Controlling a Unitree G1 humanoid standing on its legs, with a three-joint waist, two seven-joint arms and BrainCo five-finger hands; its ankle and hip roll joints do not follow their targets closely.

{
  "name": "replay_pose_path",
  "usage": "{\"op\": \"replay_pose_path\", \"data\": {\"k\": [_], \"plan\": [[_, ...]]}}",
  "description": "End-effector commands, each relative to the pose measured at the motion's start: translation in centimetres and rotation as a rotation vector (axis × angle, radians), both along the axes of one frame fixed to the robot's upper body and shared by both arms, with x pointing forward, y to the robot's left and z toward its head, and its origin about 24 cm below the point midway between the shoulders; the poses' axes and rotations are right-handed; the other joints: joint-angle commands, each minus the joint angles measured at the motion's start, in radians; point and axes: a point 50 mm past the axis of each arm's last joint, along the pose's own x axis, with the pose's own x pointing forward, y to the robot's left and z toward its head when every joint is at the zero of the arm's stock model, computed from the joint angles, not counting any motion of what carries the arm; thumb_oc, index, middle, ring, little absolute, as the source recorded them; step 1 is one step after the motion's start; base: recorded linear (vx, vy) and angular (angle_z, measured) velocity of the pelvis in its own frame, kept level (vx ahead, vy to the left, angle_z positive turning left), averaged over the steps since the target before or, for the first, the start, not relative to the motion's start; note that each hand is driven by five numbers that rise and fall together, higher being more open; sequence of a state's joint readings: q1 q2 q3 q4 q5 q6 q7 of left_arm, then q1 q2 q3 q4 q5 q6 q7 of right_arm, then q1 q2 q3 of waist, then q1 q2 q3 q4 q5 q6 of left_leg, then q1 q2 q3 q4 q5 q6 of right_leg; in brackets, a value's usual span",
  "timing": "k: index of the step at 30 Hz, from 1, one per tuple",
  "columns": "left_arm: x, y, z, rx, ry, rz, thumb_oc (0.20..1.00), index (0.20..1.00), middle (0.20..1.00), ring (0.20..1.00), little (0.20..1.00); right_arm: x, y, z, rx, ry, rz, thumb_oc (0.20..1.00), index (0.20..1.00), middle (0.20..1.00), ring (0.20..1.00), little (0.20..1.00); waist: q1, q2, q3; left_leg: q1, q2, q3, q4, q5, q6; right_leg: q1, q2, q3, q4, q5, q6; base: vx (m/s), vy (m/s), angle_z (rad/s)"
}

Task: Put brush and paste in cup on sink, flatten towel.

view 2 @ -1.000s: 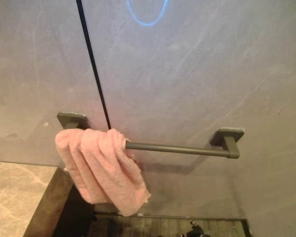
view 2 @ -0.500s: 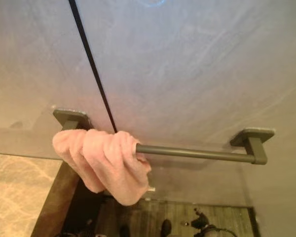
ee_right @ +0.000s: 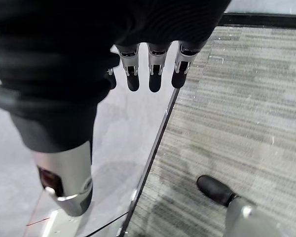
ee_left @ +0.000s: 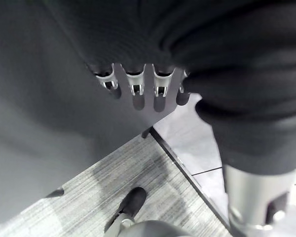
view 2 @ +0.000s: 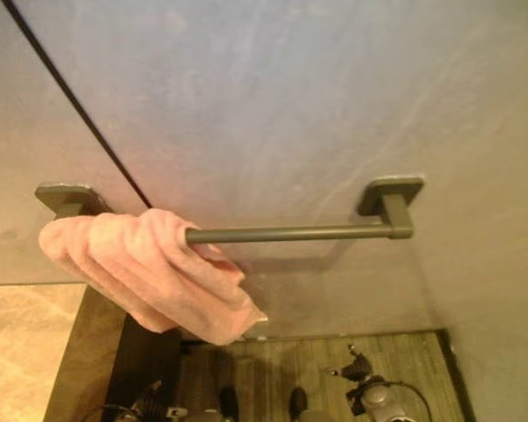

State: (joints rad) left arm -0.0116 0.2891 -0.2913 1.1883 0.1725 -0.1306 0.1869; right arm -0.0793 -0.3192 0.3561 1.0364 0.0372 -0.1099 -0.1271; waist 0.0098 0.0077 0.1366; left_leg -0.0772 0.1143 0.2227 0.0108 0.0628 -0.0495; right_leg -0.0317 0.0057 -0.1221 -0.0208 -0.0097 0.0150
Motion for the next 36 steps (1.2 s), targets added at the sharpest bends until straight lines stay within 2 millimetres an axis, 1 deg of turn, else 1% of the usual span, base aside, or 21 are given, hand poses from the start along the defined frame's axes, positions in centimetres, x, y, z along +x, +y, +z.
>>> {"op": "replay_pose_path", "data": {"k": [1,3,4,5,6,9,10,11,12,14,16,17,22,24,26,27,28,31,34,35,36], "plan": [[1.5,-0.4,0.4,-0.013,-0.047,-0.021,1.0,1.0,1.0,1.0,1.0,0.8,-1.0,0.8,-0.05,-0.047,0.03,1.0,1.0,1.0,1.0,1.0,-0.012,-0.012,0.005,-0.104,0.004,-0.039,-0.046,0.12,-0.034,-0.017,-0.038,0.03,0.038,-0.022,0.045,-0.07,-0.127,0.24],[2.4,-1.1,0.6,-0.032,-0.075,-0.031,1.0,1.0,1.0,1.0,1.0,0.9,-1.6,1.0,-0.076,-0.052,0.017,1.0,1.0,1.0,1.0,1.0,-0.02,-0.003,0.013,-0.129,0.013,-0.018,-0.028,0.133,-0.045,-0.015,-0.046,0.0,0.029,-0.018,0.042,-0.09,-0.078,0.57],[3.0,-1.5,0.8,-0.044,-0.095,-0.049,1.0,1.0,1.0,1.0,1.0,0.9,-1.9,1.1,-0.089,-0.056,0.011,1.0,1.0,1.0,1.0,1.0,-0.03,0.0,0.015,-0.132,0.027,0.028,-0.021,0.137,-0.049,-0.018,-0.054,-0.018,0.029,-0.014,0.04,-0.1,-0.044,0.65],[3.3,-1.9,0.9,-0.054,-0.11,-0.066,1.0,1.0,1.0,1.0,1.0,1.0,-2.1,1.2,-0.092,-0.059,0.006,1.0,1.0,1.0,1.0,1.0,-0.035,0.002,0.014,-0.125,0.033,0.049,-0.013,0.131,-0.048,-0.024,-0.057,-0.029,0.033,-0.011,0.04,-0.06,-0.024,0.5],[3.3,-1.9,0.9,-0.054,-0.11,-0.066,1.0,1.0,1.0,1.0,1.0,1.0,-2.1,1.2,-0.092,-0.059,0.006,1.0,1.0,1.0,1.0,1.0,-0.034,0.003,0.014,-0.125,0.033,0.049,-0.011,0.13,-0.048,-0.024,-0.057,-0.029,0.034,-0.011,0.04,-0.07,-0.029,0.66],[3.9,-2.8,1.4,-0.082,-0.15,-0.147,1.0,1.0,1.0,1.0,1.0,1.1,-2.3,1.4,-0.073,-0.083,-0.025,1.0,1.0,1.0,1.0,1.0,-0.048,-0.017,0.006,-0.088,-0.014,-0.001,0.121,-0.012,-0.025,-0.039,-0.091,-0.041,0.035,0.009,0.039,-0.1,0.01,0.35],[4.3,-3.0,1.8,-0.092,-0.169,-0.183,1.0,1.0,1.0,1.0,1.0,1.5,-2.2,1.7,-0.041,-0.109,-0.05,1.0,1.0,1.0,1.0,1.0,-0.051,-0.018,0.002,-0.058,-0.049,-0.052,0.159,-0.064,-0.018,-0.051,-0.097,-0.044,0.041,0.016,0.043,-0.1,0.098,0.11],[4.5,-3.0,2.0,-0.099,-0.182,-0.19,1.0,1.0,1.0,1.0,1.0,1.8,-2.0,1.9,-0.025,-0.126,-0.053,1.0,1.0,1.0,1.0,1.0,-0.054,-0.016,0.001,-0.037,-0.066,-0.077,0.145,-0.087,-0.012,-0.058,-0.098,-0.041,0.046,0.018,0.047,-0.08,0.093,0.2],[4.5,-3.0,2.0,-0.098,-0.182,-0.19,1.0,1.0,1.0,1.0,1.0,1.8,-1.9,1.9,-0.025,-0.126,-0.053,1.0,1.0,1.0,1.0,1.0,-0.055,-0.017,-0.001,-0.039,-0.068,-0.077,0.142,-0.083,-0.011,-0.061,-0.099,-0.041,0.045,0.02,0.047,-0.03,0.081,0.25],[4.9,-3.0,2.3,-0.104,-0.205,-0.198,1.0,1.0,1.0,1.0,1.0,2.4,-1.4,2.2,0.004,-0.153,-0.057,1.0,1.0,1.0,1.0,1.0,-0.054,-0.008,-0.004,-0.019,-0.089,-0.111,0.104,-0.099,0.003,-0.074,-0.105,-0.039,0.062,0.031,0.059,-0.01,0.142,0.23],[5.2,-3.0,3.0,-0.106,-0.237,-0.236,1.0,1.0,1.0,1.0,1.0,3.4,-0.8,3.0,0.05,-0.214,-0.061,1.0,1.0,1.0,1.0,1.0,-0.051,-0.005,-0.01,0.0,-0.1,-0.101,0.078,-0.111,0.023,-0.073,-0.125,-0.029,0.073,0.043,0.077,0.01,0.24,0.07],[5.2,-3.0,3.0,-0.105,-0.237,-0.236,1.0,1.0,1.0,1.0,1.0,3.4,-0.8,3.0,0.05,-0.214,-0.061,1.0,1.0,1.0,1.0,1.0,-0.051,-0.006,-0.01,0.0,-0.1,-0.101,0.077,-0.111,0.023,-0.073,-0.125,-0.029,0.073,0.043,0.077,-0.01,0.238,-0.08],[5.6,-1.8,4.9,-0.093,-0.321,-0.306,1.0,1.0,1.0,1.0,1.0,6.3,0.5,6.6,0.115,-0.414,0.016,1.0,1.0,1.0,1.0,1.0,-0.046,-0.014,-0.003,0.003,-0.132,-0.077,0.021,-0.103,0.047,-0.116,-0.173,0.004,0.043,0.132,0.131,-0.06,0.19,-0.07],[5.9,-1.4,5.4,-0.075,-0.338,-0.329,1.0,1.0,1.0,1.0,1.0,7.0,0.9,7.3,0.115,-0.448,0.042,1.0,1.0,1.0,1.0,1.0,-0.041,-0.018,0.002,-0.001,-0.135,-0.073,0.01,-0.096,0.054,-0.137,-0.179,0.02,0.044,0.152,0.141,-0.1,0.118,-0.24],[6.5,-1.0,6.2,-0.05,-0.366,-0.362,1.0,1.0,1.0,1.0,1.0,7.7,1.6,8.3,0.144,-0.499,0.07,1.0,1.0,1.0,1.0,1.0,-0.034,-0.018,0.009,-0.011,-0.127,-0.066,0.01,-0.085,0.061,-0.133,-0.146,0.043,0.119,0.096,0.129,-0.14,0.091,-0.07],[6.8,-0.7,6.8,-0.042,-0.393,-0.374,1.0,1.0,1.0,1.0,1.0,7.7,1.9,8.8,0.16,-0.521,0.086,1.0,1.0,1.0,1.0,1.0,-0.029,-0.017,0.003,-0.012,-0.126,-0.064,0.005,-0.079,0.065,-0.119,-0.117,0.048,0.162,0.055,0.121,-0.09,0.071,0.11],[6.8,-0.4,7.2,-0.037,-0.405,-0.378,1.0,1.0,1.0,1.0,1.0,7.8,2.1,9.4,0.172,-0.549,0.098,1.0,1.0,1.0,1.0,1.0,-0.023,-0.021,-0.006,-0.011,-0.129,-0.062,-0.001,-0.076,0.064,-0.101,-0.102,0.045,0.16,0.036,0.115,-0.06,0.05,0.06],[6.5,-0.2,7.8,-0.049,-0.426,-0.381,1.0,1.0,1.0,1.0,1.0,7.8,2.3,9.9,0.2,-0.578,0.105,1.0,1.0,1.0,1.0,1.0,-0.01,-0.031,-0.026,0.007,-0.128,-0.069,-0.023,-0.066,0.062,-0.09,-0.096,0.024,0.132,0.036,0.113,0.0,-0.021,-0.04],[6.7,-0.6,9.1,-0.073,-0.477,-0.452,1.0,1.0,1.0,1.0,1.0,8.1,2.2,11.1,0.206,-0.63,0.132,1.0,1.0,1.0,1.0,1.0,0.004,-0.039,-0.063,0.03,-0.122,-0.06,-0.037,-0.066,0.059,-0.046,-0.099,0.02,0.079,0.041,0.117,0.04,-0.052,0.01],[6.7,-0.6,9.1,-0.073,-0.477,-0.452,1.0,1.0,1.0,1.0,1.0,8.1,2.2,11.1,0.206,-0.629,0.132,1.0,1.0,1.0,1.0,1.0,0.005,-0.04,-0.063,0.032,-0.122,-0.059,-0.038,-0.066,0.059,-0.044,-0.099,0.02,0.077,0.042,0.117,0.04,-0.049,0.04],[6.9,-0.9,9.7,-0.082,-0.507,-0.477,1.0,1.0,1.0,1.0,1.0,8.3,2.2,11.4,0.205,-0.645,0.138,1.0,1.0,1.0,1.0,1.0,0.008,-0.04,-0.07,0.039,-0.12,-0.058,-0.043,-0.064,0.059,-0.038,-0.098,0.02,0.072,0.042,0.117,0.04,-0.05,-0.06]]}}
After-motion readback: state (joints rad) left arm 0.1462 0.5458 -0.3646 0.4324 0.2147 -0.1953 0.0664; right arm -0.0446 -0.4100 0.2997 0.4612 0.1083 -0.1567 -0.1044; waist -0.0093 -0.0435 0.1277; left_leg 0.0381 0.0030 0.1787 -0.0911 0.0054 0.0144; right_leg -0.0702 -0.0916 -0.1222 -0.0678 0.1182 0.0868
